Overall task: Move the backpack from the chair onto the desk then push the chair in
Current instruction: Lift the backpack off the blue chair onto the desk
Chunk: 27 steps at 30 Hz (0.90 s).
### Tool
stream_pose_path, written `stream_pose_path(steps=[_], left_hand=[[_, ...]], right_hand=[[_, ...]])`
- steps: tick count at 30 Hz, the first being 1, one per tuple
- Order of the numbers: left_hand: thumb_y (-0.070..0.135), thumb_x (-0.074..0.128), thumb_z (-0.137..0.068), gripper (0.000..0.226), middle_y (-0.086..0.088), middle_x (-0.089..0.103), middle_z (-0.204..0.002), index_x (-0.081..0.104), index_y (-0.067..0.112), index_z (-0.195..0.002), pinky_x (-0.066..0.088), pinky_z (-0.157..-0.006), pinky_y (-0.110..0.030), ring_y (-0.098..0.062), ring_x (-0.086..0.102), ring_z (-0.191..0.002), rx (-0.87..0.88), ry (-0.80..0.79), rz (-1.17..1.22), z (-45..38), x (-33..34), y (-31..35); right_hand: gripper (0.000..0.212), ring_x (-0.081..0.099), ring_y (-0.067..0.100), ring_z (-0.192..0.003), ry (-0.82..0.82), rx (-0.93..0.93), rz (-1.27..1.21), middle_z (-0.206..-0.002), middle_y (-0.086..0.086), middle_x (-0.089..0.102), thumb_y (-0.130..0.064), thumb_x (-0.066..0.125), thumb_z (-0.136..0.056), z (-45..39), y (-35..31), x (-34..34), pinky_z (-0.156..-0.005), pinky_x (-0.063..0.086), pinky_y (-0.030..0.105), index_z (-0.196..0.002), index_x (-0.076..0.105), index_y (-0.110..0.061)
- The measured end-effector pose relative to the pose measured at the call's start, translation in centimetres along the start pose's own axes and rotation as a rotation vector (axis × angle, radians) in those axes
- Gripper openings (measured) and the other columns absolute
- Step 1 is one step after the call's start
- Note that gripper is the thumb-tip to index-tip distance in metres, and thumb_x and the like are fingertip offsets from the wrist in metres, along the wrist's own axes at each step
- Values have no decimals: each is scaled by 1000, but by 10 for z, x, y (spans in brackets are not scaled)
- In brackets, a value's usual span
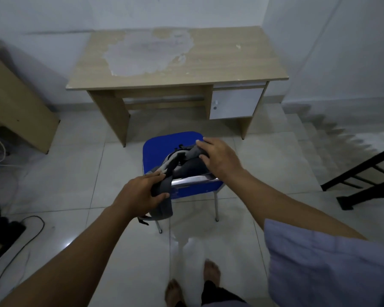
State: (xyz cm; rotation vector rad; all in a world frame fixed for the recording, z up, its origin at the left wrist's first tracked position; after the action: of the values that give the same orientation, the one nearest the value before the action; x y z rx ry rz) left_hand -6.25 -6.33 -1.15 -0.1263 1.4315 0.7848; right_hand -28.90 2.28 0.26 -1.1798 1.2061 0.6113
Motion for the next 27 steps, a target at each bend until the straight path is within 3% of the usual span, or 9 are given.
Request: stream_pose_path(steps=[3, 5, 12, 14, 17, 19, 21, 24, 27], left_hand=[[49, 70, -89, 70, -1, 52, -154, 48, 25, -150, 53, -104, -42, -25, 61, -127, -26, 15, 16, 1, 1, 3], [47, 72, -89, 69, -2, 52, -153, 49, 25, -149, 53, -105, -44, -25, 60, -129, -49, 33, 32, 3, 1, 5], [42, 77, -86, 63, -3, 68, -135, 57, 24, -143, 57, -98, -41, -22, 66, -116, -111, 39, 108, 5, -3, 4], [41, 80, -83, 62, -2, 72, -126, 60, 25, -139, 59, -94, -40, -19, 68, -109, -130, 33, 150, 4, -6, 2], [44, 84, -77, 61, 0, 74, -113, 64, 26, -132, 62, -87, -37, -16, 69, -101, -192, 44, 190, 4, -9, -1], [47, 89, -69, 60, 0, 75, -102, 69, 22, -121, 61, -77, -29, -15, 69, -91, -311, 101, 212, 7, -14, -7], [53, 91, -64, 59, 2, 76, -90, 74, 18, -108, 60, -69, -26, -13, 69, -80, -416, 162, 204, 14, -17, -15], [52, 91, -63, 58, 2, 78, -87, 78, 18, -108, 63, -72, -30, -12, 71, -77, -501, 218, 234, 26, -20, -23], [36, 93, -67, 49, -2, 79, -92, 78, 15, -108, 63, -78, -33, -16, 72, -82, -575, 262, 291, 30, -30, -34]], right_hand=[[38, 62, 30, -101, 165, -41, 166, -116, 12, 63, -17, 70, -90, -9, -3, 0, -84, 51, 41, -127, 63, -11], [39, 61, 29, -94, 174, 17, 172, -114, 12, 60, -15, 72, -88, -14, 0, 3, -75, 52, 39, -126, 62, -10], [56, 64, 26, -103, -218, 155, -76, -118, 7, 67, -48, 76, -82, -14, 17, 36, -89, 54, 39, -128, 60, -20], [65, 62, 24, -110, -207, 63, -116, -127, 6, 65, -54, 72, -83, -8, 16, 32, -91, 55, 38, -137, 54, -24], [75, 51, 17, -130, -23, -193, -164, -150, -5, 46, -58, 63, -86, 10, -6, 16, -100, 52, 36, -152, 35, -36], [63, 48, 13, -134, -16, -313, -213, -153, -12, 44, -57, 58, -89, 17, -24, 17, -102, 48, 33, -148, 42, -39], [48, 57, 8, -125, -56, -373, -225, -140, -14, 60, -58, 51, -92, 16, -38, 24, -103, 51, 36, -136, 57, -38], [36, 67, 8, -108, -83, -414, -219, -117, -9, 74, -51, 51, -95, 11, -48, 31, -96, 56, 37, -122, 67, -34], [28, 66, 12, -110, -64, -323, -321, -118, -6, 74, -40, 59, -97, 1, -45, 29, -99, 54, 36, -120, 72, -30]])
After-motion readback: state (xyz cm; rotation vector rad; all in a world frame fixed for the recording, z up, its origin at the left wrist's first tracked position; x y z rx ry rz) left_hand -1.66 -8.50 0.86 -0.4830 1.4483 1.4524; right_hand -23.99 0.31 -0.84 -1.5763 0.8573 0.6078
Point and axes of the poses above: each hand's wrist, its own z-axis away from the middle knuckle, its own x-axis out of the palm, y = z × x, the point moved 6 cm from there along -z, towards the middle knuckle
